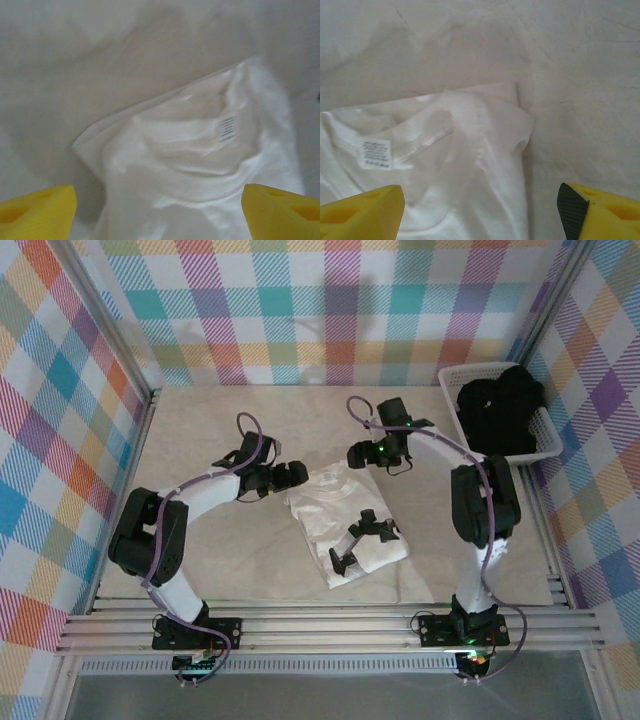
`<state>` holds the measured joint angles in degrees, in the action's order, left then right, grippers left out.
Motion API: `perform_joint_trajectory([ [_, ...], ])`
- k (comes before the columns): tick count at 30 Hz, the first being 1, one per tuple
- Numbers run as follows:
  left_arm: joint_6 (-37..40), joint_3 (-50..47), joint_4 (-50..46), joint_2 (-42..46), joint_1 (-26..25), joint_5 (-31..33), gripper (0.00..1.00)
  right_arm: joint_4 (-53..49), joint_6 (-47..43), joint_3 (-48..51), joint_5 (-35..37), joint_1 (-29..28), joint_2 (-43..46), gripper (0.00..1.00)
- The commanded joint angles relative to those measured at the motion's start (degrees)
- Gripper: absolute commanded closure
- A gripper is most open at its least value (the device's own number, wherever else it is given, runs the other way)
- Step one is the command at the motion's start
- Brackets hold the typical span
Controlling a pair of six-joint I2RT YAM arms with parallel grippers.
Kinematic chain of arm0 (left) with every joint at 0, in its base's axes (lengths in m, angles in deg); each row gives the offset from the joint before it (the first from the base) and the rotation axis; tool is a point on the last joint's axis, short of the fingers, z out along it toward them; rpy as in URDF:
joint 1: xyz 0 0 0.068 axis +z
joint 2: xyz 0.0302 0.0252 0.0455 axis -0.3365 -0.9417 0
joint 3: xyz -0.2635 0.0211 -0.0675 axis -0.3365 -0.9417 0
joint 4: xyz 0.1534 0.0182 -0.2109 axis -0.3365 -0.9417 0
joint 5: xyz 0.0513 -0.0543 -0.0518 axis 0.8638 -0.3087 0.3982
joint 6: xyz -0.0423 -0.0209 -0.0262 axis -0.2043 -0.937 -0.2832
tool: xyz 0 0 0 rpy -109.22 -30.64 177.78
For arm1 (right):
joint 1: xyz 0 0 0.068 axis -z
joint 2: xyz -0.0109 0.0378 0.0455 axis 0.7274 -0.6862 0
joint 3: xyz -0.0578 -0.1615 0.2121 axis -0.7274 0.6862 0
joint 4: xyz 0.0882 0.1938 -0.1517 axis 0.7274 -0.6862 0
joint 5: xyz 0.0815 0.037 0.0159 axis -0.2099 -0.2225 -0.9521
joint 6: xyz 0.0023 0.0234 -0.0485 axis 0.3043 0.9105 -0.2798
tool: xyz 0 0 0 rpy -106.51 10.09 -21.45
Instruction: Fold the inside-out t-shirt
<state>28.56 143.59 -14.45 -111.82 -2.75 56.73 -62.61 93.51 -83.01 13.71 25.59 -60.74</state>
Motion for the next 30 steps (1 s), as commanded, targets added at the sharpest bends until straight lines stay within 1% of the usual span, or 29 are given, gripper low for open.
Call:
perform_joint_trajectory([
  [1, -2.1, -0.8, -1.3, -1.6, -0.4, -0.4, 0.13, -6.2, -5.0, -6.3, -1.1, -0.1, -5.3, 0.17],
  [3, -1.9, 0.6, 0.0, -3.8, -1.7, -2.0, 0.13, -7.8, -5.2, -8.5, -3.3, -0.2, -7.9, 0.17],
  [7, -1.0, 3.0, 0.2, -7.3, -4.9, -2.0, 0.13, -8.2, -4.8, -8.6, -6.0, -0.4, -10.0, 0.17],
  [10, -1.1, 3.1, 1.0, -9.8, -5.5, -2.1, 0.16, -8.4, -4.6, -8.5, -7.5, -1.0, -11.7, 0.17],
  [12, -1.5, 2.5, 2.7, -10.6, -5.5, -3.0, 0.19, -8.9, -4.6, -8.9, -9.0, -1.6, -12.7, 0.19],
  [15, -1.9, 1.6, 5.7, -11.0, -5.6, -4.2, 0.29, -7.9, -4.1, -8.2, -12.7, -2.2, -12.8, 0.29],
  [18, -2.0, 1.1, 8.0, -11.3, -5.6, -4.7, 0.41, -6.2, -2.8, -7.3, -15.8, -2.5, -12.3, 0.39],
  [20, -2.1, 1.2, 9.3, -11.5, -5.6, -4.8, 0.51, -5.6, -2.4, -7.2, -14.9, -2.5, -12.4, 0.46],
  [23, -1.7, 2.2, 9.2, -12.6, -5.5, -4.5, 0.68, -4.7, -1.2, -7.1, -12.2, -1.9, -12.7, 0.59],
  [27, -1.5, 2.0, 10.2, -13.1, -4.3, -4.2, 0.84, -1.2, -0.4, -6.0, -12.9, -0.4, -11.5, 0.77],
  [29, -1.1, 1.5, 11.1, -12.7, -2.9, -4.7, 0.90, 0.3, -1.0, -5.6, -13.7, 0.4, -10.2, 0.83],
  [30, -0.7, 1.3, 11.9, -12.3, -2.1, -5.0, 0.96, 1.5, -1.1, -5.3, -14.6, 0.9, -9.4, 0.87],
])
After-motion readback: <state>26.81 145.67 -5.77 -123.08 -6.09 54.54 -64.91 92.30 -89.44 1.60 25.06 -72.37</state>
